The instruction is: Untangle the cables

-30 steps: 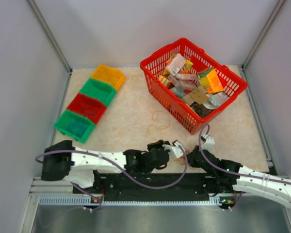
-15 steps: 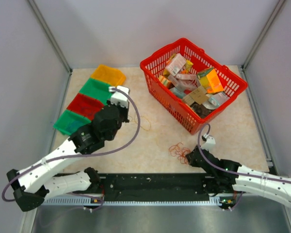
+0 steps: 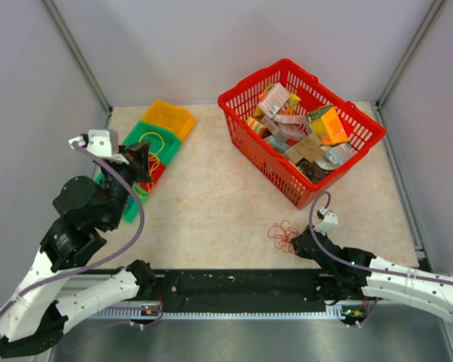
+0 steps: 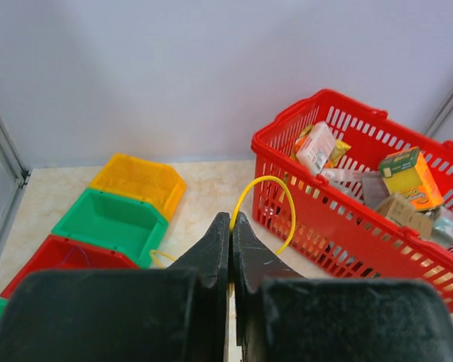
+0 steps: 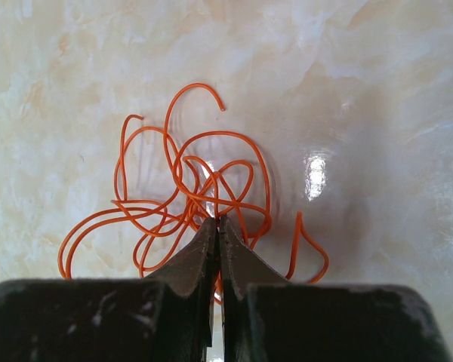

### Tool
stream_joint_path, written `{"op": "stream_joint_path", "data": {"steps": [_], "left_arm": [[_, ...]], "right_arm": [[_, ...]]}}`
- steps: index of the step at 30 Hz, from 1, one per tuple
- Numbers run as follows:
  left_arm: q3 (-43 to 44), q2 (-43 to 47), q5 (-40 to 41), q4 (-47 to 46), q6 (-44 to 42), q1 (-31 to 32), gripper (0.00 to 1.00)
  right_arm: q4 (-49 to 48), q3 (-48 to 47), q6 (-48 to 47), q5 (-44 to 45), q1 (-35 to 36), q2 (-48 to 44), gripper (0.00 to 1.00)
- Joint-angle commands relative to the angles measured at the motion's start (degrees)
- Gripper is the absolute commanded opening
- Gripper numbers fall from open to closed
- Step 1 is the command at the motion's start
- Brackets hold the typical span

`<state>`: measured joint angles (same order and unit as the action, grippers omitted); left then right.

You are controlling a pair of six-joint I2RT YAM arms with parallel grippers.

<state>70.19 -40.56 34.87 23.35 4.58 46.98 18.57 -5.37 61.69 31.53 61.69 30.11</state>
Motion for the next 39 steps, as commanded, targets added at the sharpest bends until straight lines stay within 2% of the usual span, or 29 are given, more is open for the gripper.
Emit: {"op": "stream_joint_path", "data": {"steps": [1, 8, 14, 18, 25, 28, 33, 36, 39], "left_arm": [[2.67, 0.83, -1.47, -0.76, 0.43, -0.14, 0.0], [0.21, -3.03, -8.41, -0.24, 6.22, -0.13, 0.0], [-2.86, -7.25, -8.77, -0.06, 9.65, -0.14, 0.0], [-9.79, -9.54, -7.1, 0.02, 12.55, -0.4, 0.0], [-19.03, -16.73, -11.05, 1.16, 18.18, -2.68, 0.0], [-20.53, -22.35, -14.12, 1.08, 18.45, -3.04, 0.0], [-18.52, -34.3, -25.46, 0.64, 17.04, -3.39, 0.0], [-17.02, -38.54, -26.17, 3.09, 18.01, -3.56, 0.0], [-18.59, -39.16, -25.82, 2.58, 19.06, -3.56, 0.0]], "right_arm": [[2.53, -1.67, 1.41, 3.28, -0.96, 0.13, 0.0], [2.88, -2.1, 0.8, 3.01, -0.96, -0.22, 0.0], [3.14, -1.75, 0.71, 2.4, -0.96, -1.1, 0.0], [3.14, -1.66, 0.89, 2.75, -1.05, -1.37, 0.0], [3.14, -1.75, 0.45, 2.31, -0.96, -1.28, 0.0], [3.14, -1.75, 0.53, 2.31, -1.05, -1.37, 0.0], [3.14, -1.75, 0.18, 1.79, -0.96, -1.37, 0.0], [3.05, -1.75, 0.27, 1.52, -1.05, -1.45, 0.0], [3.14, -1.58, 0.27, 1.17, -0.96, -1.81, 0.0]]}}
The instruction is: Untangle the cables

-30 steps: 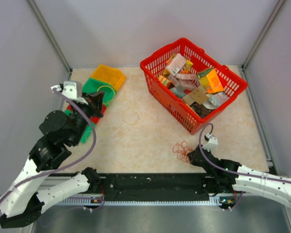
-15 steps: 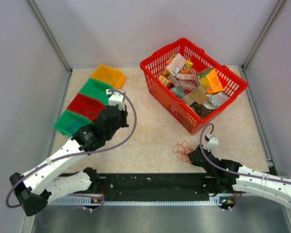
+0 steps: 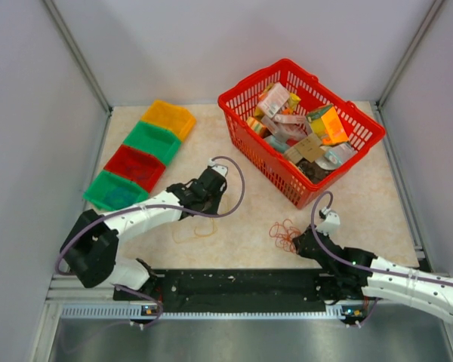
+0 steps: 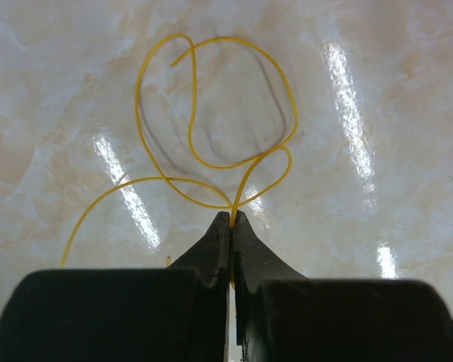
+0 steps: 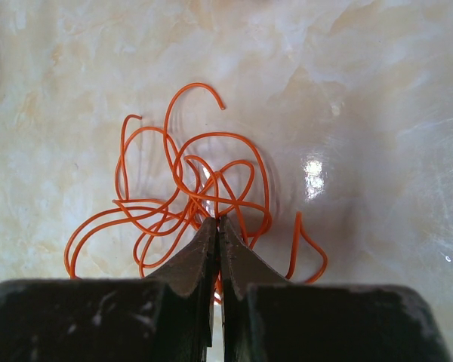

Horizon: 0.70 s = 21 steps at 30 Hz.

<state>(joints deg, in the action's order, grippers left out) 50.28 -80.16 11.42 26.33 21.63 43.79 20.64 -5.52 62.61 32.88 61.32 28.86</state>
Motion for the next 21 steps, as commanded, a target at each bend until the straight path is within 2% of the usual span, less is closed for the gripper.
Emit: {"op": "stream_joint_path", "data": {"steps": [1, 3, 4, 7, 10, 11, 12, 13, 16, 21], "left_arm": [[0.53, 0.79, -2.11, -1.01, 2.36, -0.46, 0.0], [-0.27, 1.76, -2.02, -1.37, 2.72, -0.72, 0.0], [-0.36, 2.54, -2.1, -1.45, 2.81, -0.81, 0.07], [-1.24, 5.01, -2.37, -2.94, 1.93, -0.81, 0.42], [-0.45, 5.63, -1.4, -1.9, 2.1, -0.99, 0.63], [-0.27, 5.54, -0.62, -1.11, 2.8, -0.99, 0.75], [-0.1, 5.45, 0.0, -0.49, 3.24, -1.07, 0.94], [-0.36, 5.37, 0.96, -0.49, 4.12, -1.16, 0.99], [-1.33, 4.67, 6.06, 1.0, 10.69, -1.78, 0.99], [-1.07, 0.54, 1.42, 1.27, 22.65, -2.39, 0.99]], "right_arm": [[1.07, -1.25, -0.56, -0.19, -0.59, -0.56, 0.0], [0.89, -1.34, -0.56, 0.16, -0.68, -0.56, 0.0], [0.98, -1.51, -0.82, 0.34, -0.59, -0.47, 0.0], [0.89, -1.6, -1.26, 0.51, -0.59, -0.56, 0.0], [0.8, -1.86, -1.61, 0.52, -0.68, -0.38, 0.0], [0.8, -1.95, -1.87, 0.43, -0.59, -0.39, 0.0], [0.71, -1.95, -1.96, 0.34, -0.67, -0.21, 0.0], [0.8, -1.86, -1.7, 0.43, -0.59, -0.38, 0.0], [0.63, -1.6, -1.26, 0.34, -0.68, -0.38, 0.0], [0.63, -1.69, -1.53, 0.07, -0.68, -0.3, 0.0]]}}
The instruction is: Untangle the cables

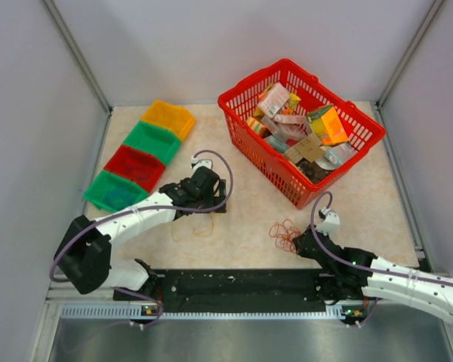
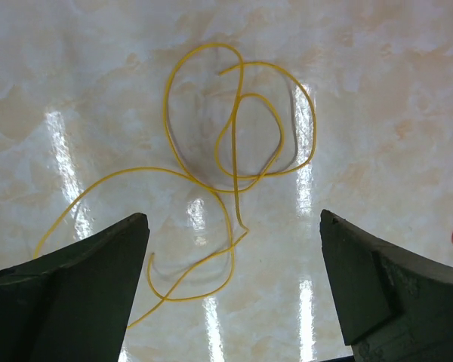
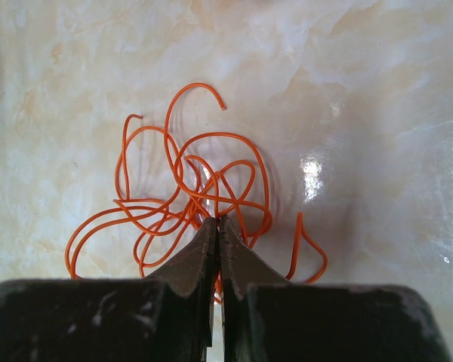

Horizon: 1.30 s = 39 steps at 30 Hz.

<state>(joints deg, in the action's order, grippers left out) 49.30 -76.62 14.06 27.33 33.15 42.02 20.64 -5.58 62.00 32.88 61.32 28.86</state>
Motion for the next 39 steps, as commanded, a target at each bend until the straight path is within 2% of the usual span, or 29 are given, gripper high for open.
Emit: {"op": "stream_joint_path", "data": {"steps": [1, 4, 5, 7, 10, 14, 20, 28, 31, 34, 35, 39], "left_arm": [[0.36, -4.14, -1.58, 0.27, 13.76, -0.71, 0.98], [2.72, -8.09, 2.52, 4.81, 21.32, -0.98, 0.84], [5.26, -10.02, 4.11, 8.06, 24.74, -1.06, 0.83], [10.26, -14.32, 5.88, 15.09, 29.07, -1.06, 0.83], [14.59, -19.08, 7.47, 20.82, 33.55, -1.06, 0.84], [13.63, -20.15, 6.77, 16.89, 35.66, -1.32, 0.84], [10.39, -20.42, 4.14, 15.58, 41.73, -2.2, 0.78], [6.34, -21.73, 2.02, 7.92, 41.56, -5.63, 0.55], [6.16, -21.82, 1.67, 7.39, 41.47, -6.07, 0.36], [5.29, -20.24, 2.37, 7.3, 40.95, -7.3, 0.04], [4.76, -19.19, 2.72, 6.95, 40.08, -8.26, 0.0], [3.53, -12.09, 1.94, 0.55, 30.78, -11.6, 0.0]], "right_arm": [[0.63, -1.62, -1.0, -0.01, -0.68, -0.3, 0.0], [0.63, -1.62, -1.09, -0.27, -0.68, -0.3, 0.0], [0.63, -1.54, -1.0, -0.36, -0.59, -0.3, 0.0], [0.63, -1.45, -0.83, -0.71, -0.68, -0.3, 0.0], [0.63, -1.1, -0.47, -0.98, -0.68, -0.73, 0.0], [0.54, -0.92, -0.47, -0.89, -0.59, -1.26, 0.0], [0.54, -0.83, -0.65, -1.24, -0.68, -1.35, 0.0], [-0.17, -0.66, -1.0, -0.72, -0.67, -1.09, 0.0], [-0.17, -0.66, -1.0, -1.07, -0.59, -1.09, 0.0], [-0.52, -0.39, -0.83, -0.8, -0.68, -0.83, 0.0], [-0.6, -0.48, -0.91, -0.63, -0.68, -0.91, 0.0], [-1.04, -0.66, -1.44, -0.28, -0.59, -0.21, 0.0]]}}
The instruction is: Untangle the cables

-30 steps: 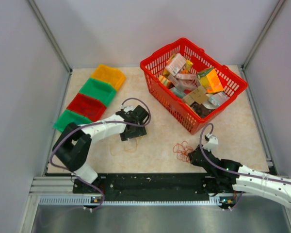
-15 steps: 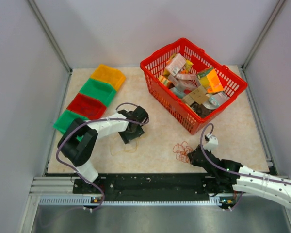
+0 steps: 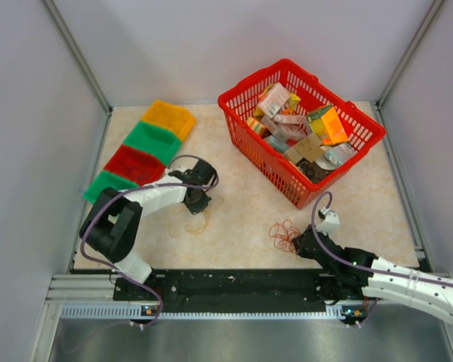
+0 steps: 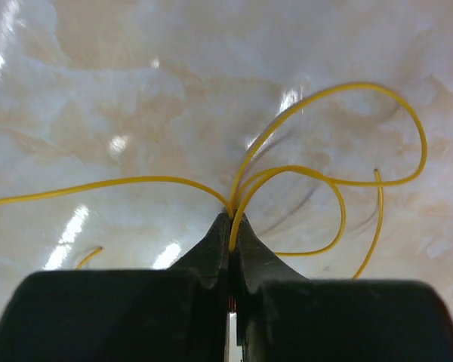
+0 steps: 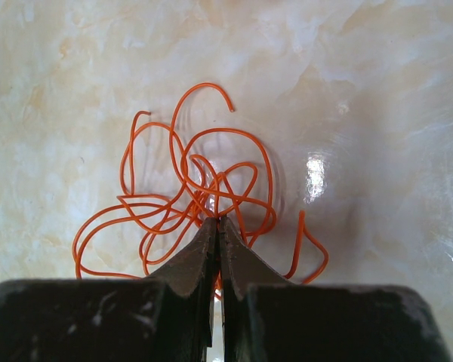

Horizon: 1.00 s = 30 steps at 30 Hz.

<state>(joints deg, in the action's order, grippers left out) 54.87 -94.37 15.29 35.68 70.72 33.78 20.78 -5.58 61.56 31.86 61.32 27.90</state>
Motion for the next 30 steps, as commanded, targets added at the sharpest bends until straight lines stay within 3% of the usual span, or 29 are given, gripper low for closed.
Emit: {"op": "stream_joint_path", "data": {"steps": [1, 5, 8, 12, 17, 24, 28, 30], "left_arm": [[-2.31, 7.77, -1.12, -10.34, -9.43, -4.5, 0.0], [-5.38, 15.43, -14.55, -25.1, -20.07, -11.96, 0.0], [-4.08, 17.29, -24.31, -31.71, -21.76, -17.94, 0.0], [0.84, 15.8, -29.78, -35.15, -18.62, -24.45, 0.0], [4.09, 9.31, -37.0, -54.11, -10.0, -31.48, 0.0], [17.97, -2.65, -34.54, -47.03, -8.85, -37.73, 0.0], [25.36, -5.91, -31.74, -32.38, -7.61, -40.63, 0.0], [27.65, -6.61, -28.83, -30.85, -9.1, -40.55, 0.0]], "right_arm": [[-1.44, -0.83, -1.26, 1.01, -0.67, 1.01, 0.0], [-2.49, -1.18, -2.14, 1.63, -0.67, 2.42, 0.0], [-3.37, -1.53, -2.76, 1.98, -0.68, 3.65, 0.0], [-4.07, -1.54, -3.2, 1.63, -0.68, 4.53, 0.0], [-4.16, -1.54, -3.73, 1.02, -0.68, 3.66, 0.0], [-3.55, -0.92, -3.64, 0.31, -0.68, 1.72, 0.0], [-3.37, -0.92, -3.64, 0.31, -0.68, 1.72, 0.0], [-3.37, -1.09, -3.47, 0.66, -0.68, 1.98, 0.0]]}}
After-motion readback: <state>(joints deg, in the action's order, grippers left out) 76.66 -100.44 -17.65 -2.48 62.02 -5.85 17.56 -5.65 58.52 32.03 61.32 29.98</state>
